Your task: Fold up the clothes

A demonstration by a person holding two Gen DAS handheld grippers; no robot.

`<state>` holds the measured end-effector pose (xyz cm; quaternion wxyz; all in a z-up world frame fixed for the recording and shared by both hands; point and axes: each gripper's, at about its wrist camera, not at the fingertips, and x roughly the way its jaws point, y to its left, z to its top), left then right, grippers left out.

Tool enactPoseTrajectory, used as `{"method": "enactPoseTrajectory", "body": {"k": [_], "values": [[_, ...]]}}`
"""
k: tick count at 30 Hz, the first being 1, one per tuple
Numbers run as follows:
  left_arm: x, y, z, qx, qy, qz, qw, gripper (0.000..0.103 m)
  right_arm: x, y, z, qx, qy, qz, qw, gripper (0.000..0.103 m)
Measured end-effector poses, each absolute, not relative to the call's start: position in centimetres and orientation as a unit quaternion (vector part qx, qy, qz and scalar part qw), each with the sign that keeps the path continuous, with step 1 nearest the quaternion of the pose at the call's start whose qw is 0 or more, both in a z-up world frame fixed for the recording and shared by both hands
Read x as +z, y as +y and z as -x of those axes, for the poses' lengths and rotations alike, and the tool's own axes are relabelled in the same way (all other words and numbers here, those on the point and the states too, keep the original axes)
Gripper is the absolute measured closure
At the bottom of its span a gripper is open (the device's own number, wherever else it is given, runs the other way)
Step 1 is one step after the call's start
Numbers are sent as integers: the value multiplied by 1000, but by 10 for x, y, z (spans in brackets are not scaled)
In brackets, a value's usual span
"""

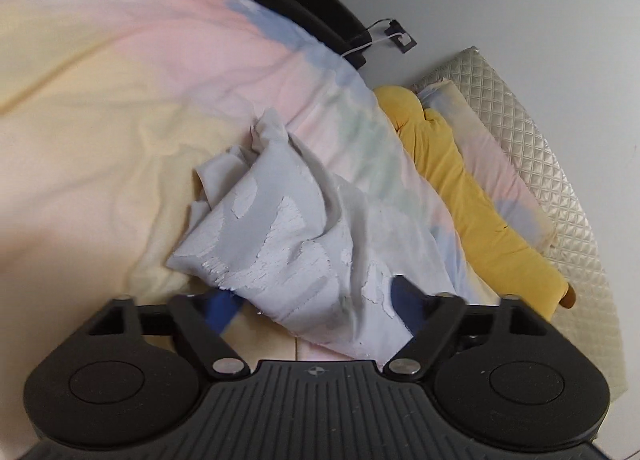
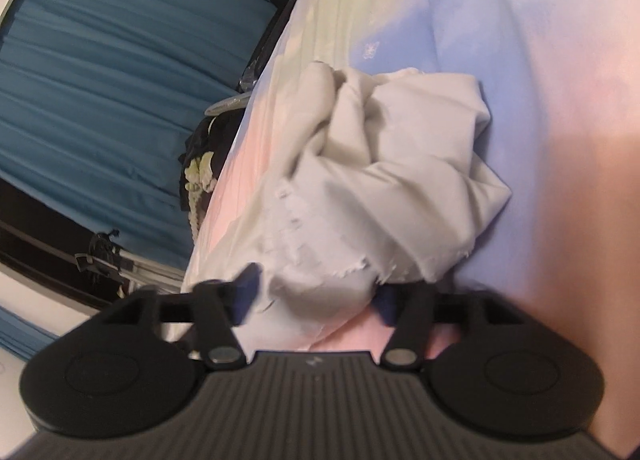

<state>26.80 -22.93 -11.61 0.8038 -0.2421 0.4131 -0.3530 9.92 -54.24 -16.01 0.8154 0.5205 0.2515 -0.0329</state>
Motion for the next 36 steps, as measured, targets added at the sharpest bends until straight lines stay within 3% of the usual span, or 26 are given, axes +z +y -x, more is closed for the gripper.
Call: {"method": "enactPoseTrajectory", "body": {"k": [1,2,9,21,28,36], "values": [[-108,-223,-261,-351,409,234,809,15,-154,-540,-95,-40,256,-513,819,17],[-100,-218,-254,-348,406,222,815,13,-146,-535,-90,-47,260,-502,823,16],[-29,-171,-200,-327,350,148,865,7,-92,-501,-46,-62,264,-412,870,16],[79,-69,-91,-238,225,15,945,1,47,-360,-38,81,201,-258,942,16],[97,-4,-43,-160,181,-10,970,0,91,-275,-25,159,160,-185,956,16],[75,44,-2,-63,162,4,985,0,90,-214,-27,210,140,-132,959,14]]}}
